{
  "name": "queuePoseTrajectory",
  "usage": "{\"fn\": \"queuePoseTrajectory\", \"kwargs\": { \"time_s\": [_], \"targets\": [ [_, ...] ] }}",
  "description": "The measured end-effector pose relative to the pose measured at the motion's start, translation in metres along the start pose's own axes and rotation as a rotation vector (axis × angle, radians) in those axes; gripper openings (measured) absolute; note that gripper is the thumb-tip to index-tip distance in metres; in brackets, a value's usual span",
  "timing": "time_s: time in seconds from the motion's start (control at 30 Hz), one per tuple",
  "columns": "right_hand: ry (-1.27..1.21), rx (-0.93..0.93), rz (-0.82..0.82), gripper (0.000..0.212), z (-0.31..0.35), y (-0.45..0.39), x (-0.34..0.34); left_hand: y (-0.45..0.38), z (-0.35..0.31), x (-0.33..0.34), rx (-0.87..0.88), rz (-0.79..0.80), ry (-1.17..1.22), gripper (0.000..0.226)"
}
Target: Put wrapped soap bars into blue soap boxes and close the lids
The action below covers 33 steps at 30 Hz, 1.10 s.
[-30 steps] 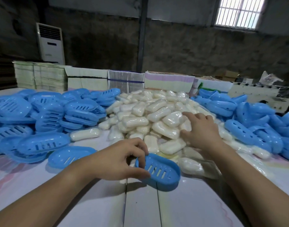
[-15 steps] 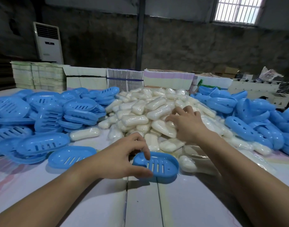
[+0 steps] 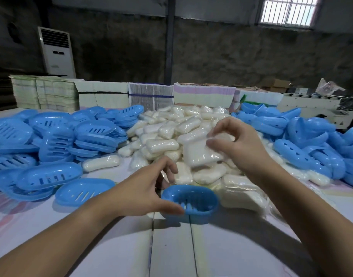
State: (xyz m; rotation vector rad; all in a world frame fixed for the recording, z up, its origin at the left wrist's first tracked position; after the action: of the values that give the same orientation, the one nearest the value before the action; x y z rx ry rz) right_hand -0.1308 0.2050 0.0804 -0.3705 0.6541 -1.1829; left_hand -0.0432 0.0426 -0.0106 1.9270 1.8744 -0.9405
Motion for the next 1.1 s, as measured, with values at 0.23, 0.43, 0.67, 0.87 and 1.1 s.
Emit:
{"fn": "queuePoseTrajectory", "kwargs": {
  "time_s": [0.23,0.43,0.67,0.87,1.1],
  "targets": [
    [0.235,-0.021,0.191,0.028,-0.006,0.046,0.050,-0.001,-0.003,-0.003,-0.001,-0.059,-0.006,0.073],
    [0.290,-0.168,0.273,0.030,0.007,0.052,0.062,0.001,-0.003,-0.009,0.026,-0.082,-0.058,0.066],
    [0.439,-0.176,0.401,0.017,0.001,0.051,0.059,-0.002,0.002,-0.009,0.010,-0.079,-0.105,0.060],
    [0.528,-0.035,0.564,0.024,-0.017,0.048,0.040,0.000,0.004,-0.013,-0.025,-0.103,-0.113,0.054],
    [0.492,0.035,0.672,0.031,-0.021,0.055,0.043,0.000,0.007,-0.012,-0.060,-0.082,-0.102,0.051]
  ]
}}
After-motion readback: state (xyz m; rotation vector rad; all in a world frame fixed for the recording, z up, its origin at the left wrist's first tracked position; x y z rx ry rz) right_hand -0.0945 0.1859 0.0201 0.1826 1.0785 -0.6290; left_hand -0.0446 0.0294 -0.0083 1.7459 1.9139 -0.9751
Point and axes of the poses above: each hand's wrist, its own y-axis away from the middle knuckle, its own x-axis out of the palm, z = x × y, the point moved 10 cm from there along -y, towards the middle knuckle, and after that the axes turned 1 degree about -z, right-handed, at the moved point
